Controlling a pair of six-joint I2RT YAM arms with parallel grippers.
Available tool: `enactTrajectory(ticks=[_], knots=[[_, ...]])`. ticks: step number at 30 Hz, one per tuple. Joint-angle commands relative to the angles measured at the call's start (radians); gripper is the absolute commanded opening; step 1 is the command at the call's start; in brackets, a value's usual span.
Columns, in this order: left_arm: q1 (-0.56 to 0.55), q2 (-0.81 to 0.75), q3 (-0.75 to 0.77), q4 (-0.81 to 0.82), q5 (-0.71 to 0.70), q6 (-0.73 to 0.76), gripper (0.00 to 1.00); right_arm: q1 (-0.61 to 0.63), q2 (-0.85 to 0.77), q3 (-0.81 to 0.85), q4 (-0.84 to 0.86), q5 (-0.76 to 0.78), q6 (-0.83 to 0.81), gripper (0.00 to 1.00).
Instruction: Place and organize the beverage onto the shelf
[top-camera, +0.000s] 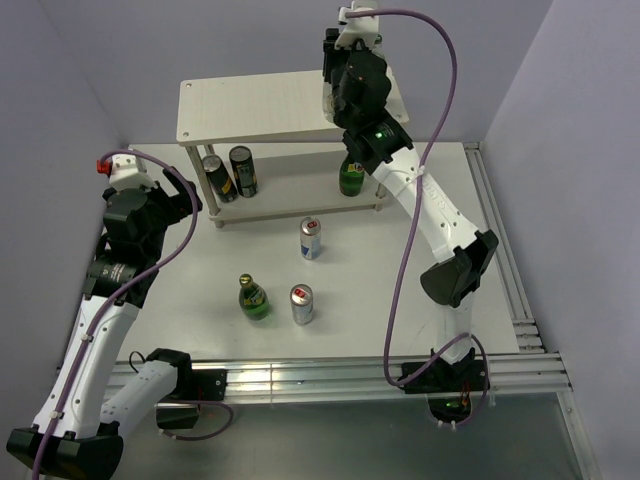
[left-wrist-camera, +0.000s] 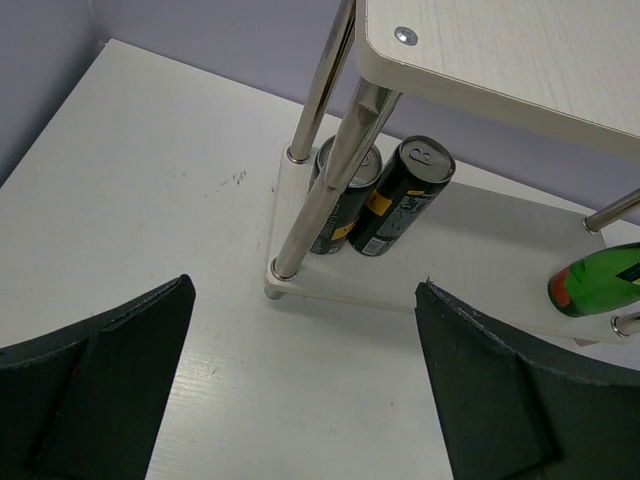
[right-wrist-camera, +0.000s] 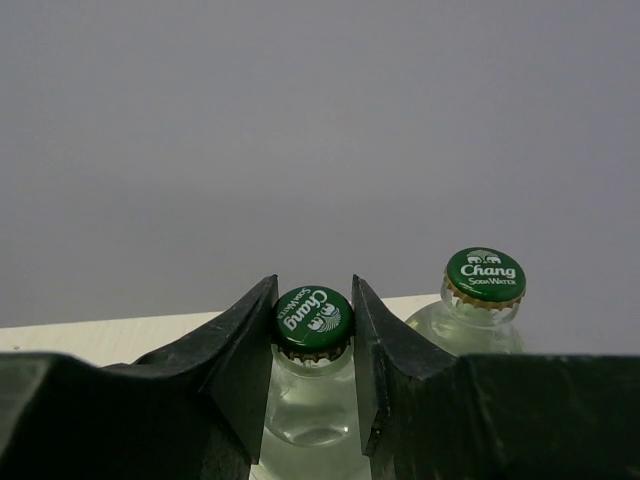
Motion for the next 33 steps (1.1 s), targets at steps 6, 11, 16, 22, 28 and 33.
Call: enactTrajectory(ticks=[6, 11, 16, 22, 28, 33], knots=[[0.005, -0.006, 0.009, 0.036, 0.02, -0.01, 0.99, -0.007, -0.021, -0.016, 0.195, -0.025, 0.023, 0.41], [0.005, -0.009, 0.008, 0.036, 0.019, -0.01, 0.99, -0.007, -0.024, -0.041, 0.198, -0.014, 0.034, 0.7], [0.005, -0.013, 0.009, 0.035, 0.019, -0.01, 0.99, -0.004, -0.061, -0.118, 0.254, -0.003, 0.052, 0.89], [0.005, -0.013, 0.008, 0.032, 0.011, -0.01, 0.99, 0.034, -0.193, -0.308, 0.367, 0.038, 0.026, 1.0], [0.008, -0.011, 0.008, 0.034, 0.008, -0.013, 0.99, 0.107, -0.406, -0.619, 0.553, 0.119, -0.038, 1.0], [0.008, 0.0, 0.008, 0.032, 0.008, -0.015, 0.99, 0.179, -0.545, -0.789, 0.564, 0.204, -0.005, 1.0]])
